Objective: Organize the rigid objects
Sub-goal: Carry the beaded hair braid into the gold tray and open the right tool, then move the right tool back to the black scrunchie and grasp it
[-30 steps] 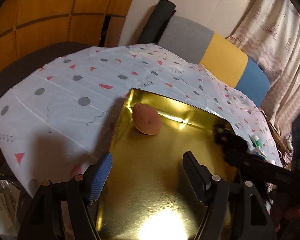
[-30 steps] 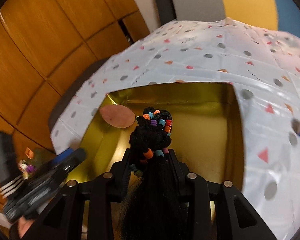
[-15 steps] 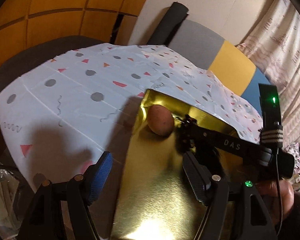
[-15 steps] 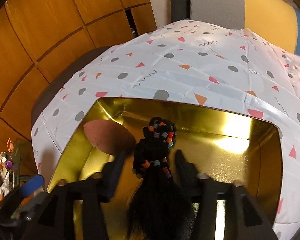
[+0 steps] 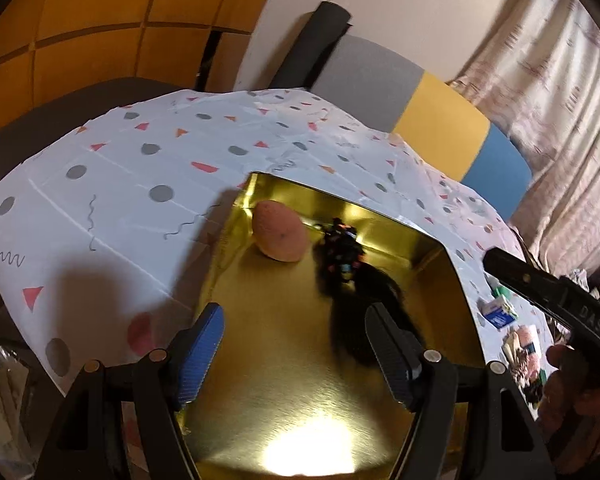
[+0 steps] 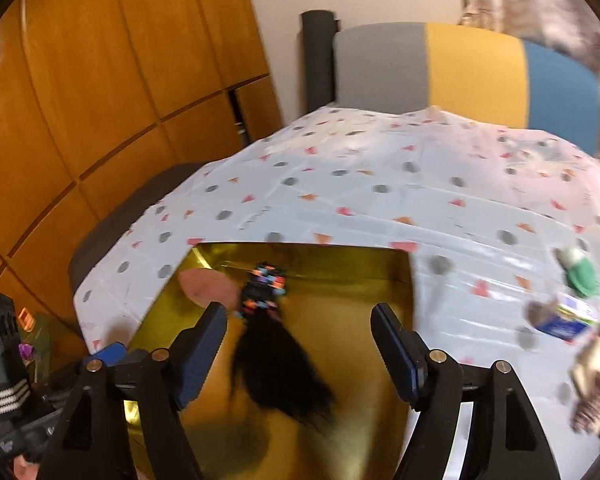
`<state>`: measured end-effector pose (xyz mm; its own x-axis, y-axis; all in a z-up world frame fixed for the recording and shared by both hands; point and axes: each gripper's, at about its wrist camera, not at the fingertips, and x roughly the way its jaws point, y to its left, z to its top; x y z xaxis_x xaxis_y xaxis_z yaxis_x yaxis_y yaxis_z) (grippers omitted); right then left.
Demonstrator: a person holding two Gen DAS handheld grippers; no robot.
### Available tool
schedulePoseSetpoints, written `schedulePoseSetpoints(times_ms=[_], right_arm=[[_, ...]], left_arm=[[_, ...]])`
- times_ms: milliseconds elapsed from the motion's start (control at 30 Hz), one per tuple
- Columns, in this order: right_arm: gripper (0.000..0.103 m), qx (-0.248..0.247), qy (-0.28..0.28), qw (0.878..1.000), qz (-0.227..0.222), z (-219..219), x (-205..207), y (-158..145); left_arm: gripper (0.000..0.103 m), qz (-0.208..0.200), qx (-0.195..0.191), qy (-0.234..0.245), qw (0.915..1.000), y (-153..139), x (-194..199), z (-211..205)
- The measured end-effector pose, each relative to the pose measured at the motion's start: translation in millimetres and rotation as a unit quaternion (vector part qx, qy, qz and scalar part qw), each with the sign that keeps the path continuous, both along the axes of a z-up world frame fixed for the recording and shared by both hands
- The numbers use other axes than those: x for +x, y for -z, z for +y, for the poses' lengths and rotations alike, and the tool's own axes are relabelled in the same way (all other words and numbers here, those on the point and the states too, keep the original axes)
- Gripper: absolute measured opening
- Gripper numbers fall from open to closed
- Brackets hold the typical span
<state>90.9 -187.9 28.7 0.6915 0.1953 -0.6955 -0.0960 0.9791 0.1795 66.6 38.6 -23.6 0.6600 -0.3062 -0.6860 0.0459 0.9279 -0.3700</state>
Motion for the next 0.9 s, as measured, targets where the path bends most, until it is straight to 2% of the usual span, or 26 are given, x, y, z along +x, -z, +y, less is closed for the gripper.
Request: schedulePoseSetpoints(times_ms=[100,200,533,700,900], right_arm=[[0.075,-0.003,0.024,1.0,0.0,-22,-18,0],[0.075,-0.013,0.052,0.999,0.009,-43,-35,6],[0.075,-0.019,0.132,0.989,0.062,-117,-101,48],[0.075,-0.024,0.185,0.979,0.083,-163,-148,69],[0.075,-0.001,0.267,0.96,0.079,-225,-199,77]], left_arm=[[0.074,-0.007,-0.007,0.028,0.9996,-4,-6,-12],[0.074,-0.021,-0.025,0.087,0.9957,-9,-15,-30],[0.074,-0.021,-0.011,0.204,0.9787,-17,-50,-99],[0.074,-0.016,0.001,0.245,0.9694,-16,-65,-130],[0.075,-0.025,0.03,0.291,0.956,-21,-81,-170]])
